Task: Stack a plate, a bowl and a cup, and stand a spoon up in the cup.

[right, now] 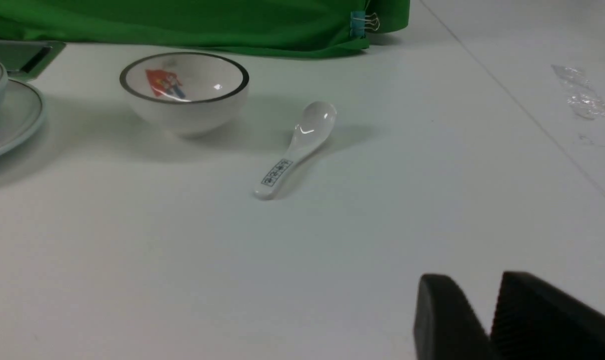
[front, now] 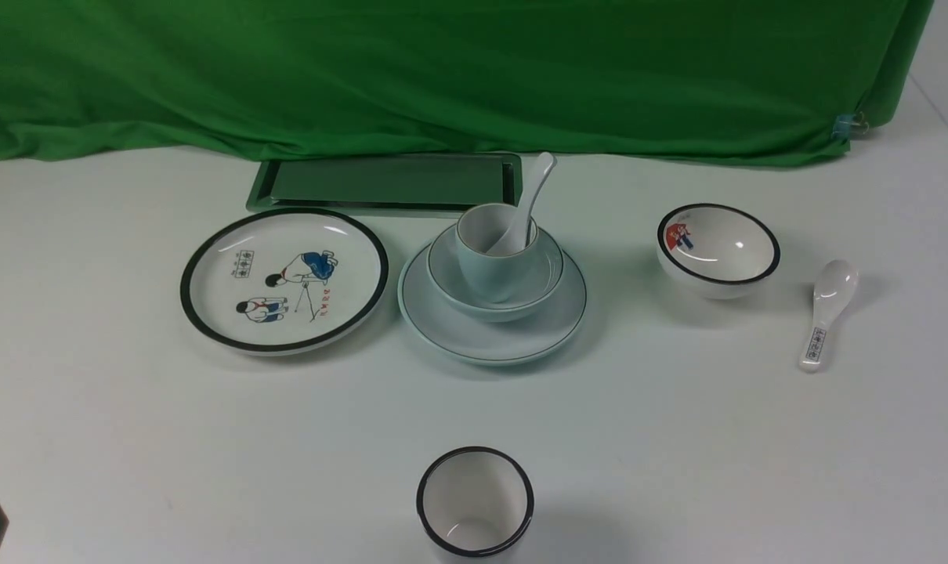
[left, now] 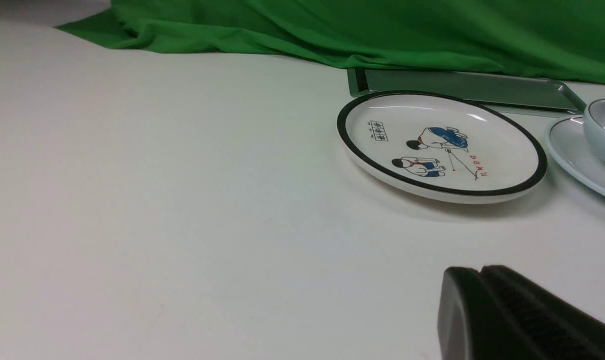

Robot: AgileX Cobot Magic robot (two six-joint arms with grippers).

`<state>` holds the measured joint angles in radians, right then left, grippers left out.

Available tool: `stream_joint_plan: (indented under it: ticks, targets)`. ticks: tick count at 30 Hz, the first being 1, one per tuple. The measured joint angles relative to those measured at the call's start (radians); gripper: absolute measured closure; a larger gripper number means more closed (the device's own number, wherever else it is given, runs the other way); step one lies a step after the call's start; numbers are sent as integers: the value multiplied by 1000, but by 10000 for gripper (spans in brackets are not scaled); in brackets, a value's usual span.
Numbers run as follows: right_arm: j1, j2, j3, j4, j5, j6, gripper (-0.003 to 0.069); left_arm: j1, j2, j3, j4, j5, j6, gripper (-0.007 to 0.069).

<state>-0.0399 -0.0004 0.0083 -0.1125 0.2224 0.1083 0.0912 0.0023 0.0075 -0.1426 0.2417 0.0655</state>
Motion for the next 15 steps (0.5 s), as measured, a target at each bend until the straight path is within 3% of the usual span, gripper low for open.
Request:
stream_joint_plan:
  ticks: [15]
  targets:
    - [0,0,0,0,0,0,424,0,0,0,0,-5,7,655]
